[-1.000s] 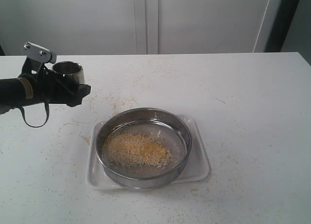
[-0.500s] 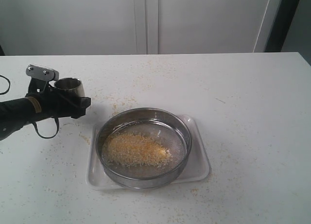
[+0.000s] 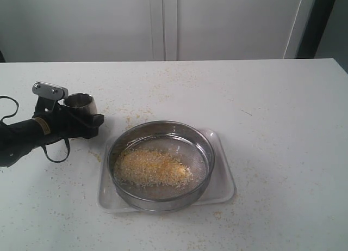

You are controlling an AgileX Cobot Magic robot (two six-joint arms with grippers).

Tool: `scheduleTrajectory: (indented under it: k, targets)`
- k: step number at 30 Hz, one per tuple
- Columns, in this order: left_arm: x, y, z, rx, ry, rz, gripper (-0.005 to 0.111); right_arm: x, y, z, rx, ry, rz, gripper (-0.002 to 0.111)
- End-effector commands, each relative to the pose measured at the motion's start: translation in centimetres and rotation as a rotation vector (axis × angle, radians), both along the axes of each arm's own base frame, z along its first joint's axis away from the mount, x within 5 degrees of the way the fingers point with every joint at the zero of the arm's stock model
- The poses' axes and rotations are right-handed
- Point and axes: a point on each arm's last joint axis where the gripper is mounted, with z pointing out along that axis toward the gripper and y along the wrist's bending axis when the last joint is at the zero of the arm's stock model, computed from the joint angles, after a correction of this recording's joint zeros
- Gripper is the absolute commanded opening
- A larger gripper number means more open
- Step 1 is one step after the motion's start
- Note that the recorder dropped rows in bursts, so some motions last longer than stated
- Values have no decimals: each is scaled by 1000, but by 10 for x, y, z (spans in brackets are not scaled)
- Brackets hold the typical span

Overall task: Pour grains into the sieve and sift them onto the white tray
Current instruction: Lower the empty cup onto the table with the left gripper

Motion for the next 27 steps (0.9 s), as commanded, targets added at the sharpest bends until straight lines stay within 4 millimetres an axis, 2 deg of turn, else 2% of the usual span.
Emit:
scheduleTrajectory:
  k: [1, 4, 11, 13, 18, 27]
  targets:
    - [0, 1, -2, 5, 5, 3, 4, 0, 0, 0, -1, -13, -4, 0]
    - [0, 0, -2, 8, 3, -6, 17, 0, 0, 0, -1, -13, -4, 0]
    - [-1, -2, -3, 19, 1, -28, 72, 0, 0, 0, 6, -13, -6, 0]
    - [-1, -2, -3, 19, 1, -28, 81, 0, 0, 0, 23, -13, -11, 0]
    - [-1, -1, -2, 15, 1, -20, 92, 0, 0, 0, 22, -13, -10, 0]
    - [0, 0, -2, 31, -9, -12, 93, 0, 0, 0, 22, -13, -10, 0]
